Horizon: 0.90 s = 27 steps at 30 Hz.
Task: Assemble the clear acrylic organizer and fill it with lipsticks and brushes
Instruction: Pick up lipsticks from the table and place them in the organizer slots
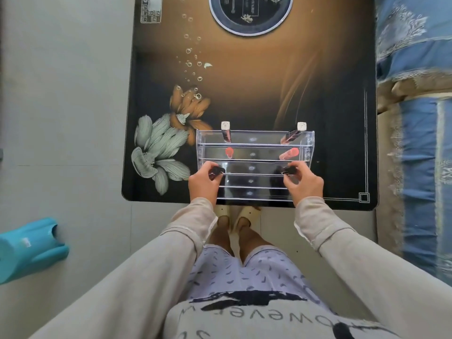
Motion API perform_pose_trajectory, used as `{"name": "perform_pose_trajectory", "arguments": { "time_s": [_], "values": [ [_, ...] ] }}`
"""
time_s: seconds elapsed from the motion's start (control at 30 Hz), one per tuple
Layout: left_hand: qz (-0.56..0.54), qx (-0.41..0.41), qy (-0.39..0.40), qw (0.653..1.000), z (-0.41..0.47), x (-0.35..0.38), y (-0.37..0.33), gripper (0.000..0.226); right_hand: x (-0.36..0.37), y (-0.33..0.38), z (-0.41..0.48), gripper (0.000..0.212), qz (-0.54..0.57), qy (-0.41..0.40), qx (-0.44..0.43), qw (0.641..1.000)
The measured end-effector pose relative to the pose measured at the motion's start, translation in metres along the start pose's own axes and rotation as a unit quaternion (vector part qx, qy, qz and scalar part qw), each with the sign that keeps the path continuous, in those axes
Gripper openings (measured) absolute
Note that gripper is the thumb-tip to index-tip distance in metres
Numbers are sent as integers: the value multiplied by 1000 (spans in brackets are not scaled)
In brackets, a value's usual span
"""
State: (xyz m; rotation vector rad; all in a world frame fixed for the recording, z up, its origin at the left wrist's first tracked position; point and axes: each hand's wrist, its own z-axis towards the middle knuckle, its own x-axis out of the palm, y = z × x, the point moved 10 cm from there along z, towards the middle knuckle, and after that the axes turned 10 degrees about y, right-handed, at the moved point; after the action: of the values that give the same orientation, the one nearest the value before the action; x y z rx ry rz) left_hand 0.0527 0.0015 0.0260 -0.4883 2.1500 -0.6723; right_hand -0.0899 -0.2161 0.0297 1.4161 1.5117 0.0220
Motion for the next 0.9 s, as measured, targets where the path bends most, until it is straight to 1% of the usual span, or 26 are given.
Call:
{"name": "perform_pose_trajectory", "arguments": {
  "time_s": [0.13, 0.27, 0.53, 0.7, 0.9],
  "values": [
    [10, 11, -1, 1000, 5, 0, -3, 18, 4, -3, 4, 24, -7, 12, 3, 1000],
    [38, 20, 25, 999, 10, 4, -5, 19, 8, -5, 8, 25, -12, 33, 14, 999],
    [24, -1, 64, 998, 15, 16, -5, 23, 15, -2, 13, 29, -85, 81, -9, 993],
    [28, 8, 75, 997, 15, 21, -8, 21, 20, -1, 13, 30, -97, 88, -8, 991],
    [109, 57, 96, 988, 20, 26, -16, 15, 22, 0, 15, 27, -117, 87, 3, 989]
  ]
}}
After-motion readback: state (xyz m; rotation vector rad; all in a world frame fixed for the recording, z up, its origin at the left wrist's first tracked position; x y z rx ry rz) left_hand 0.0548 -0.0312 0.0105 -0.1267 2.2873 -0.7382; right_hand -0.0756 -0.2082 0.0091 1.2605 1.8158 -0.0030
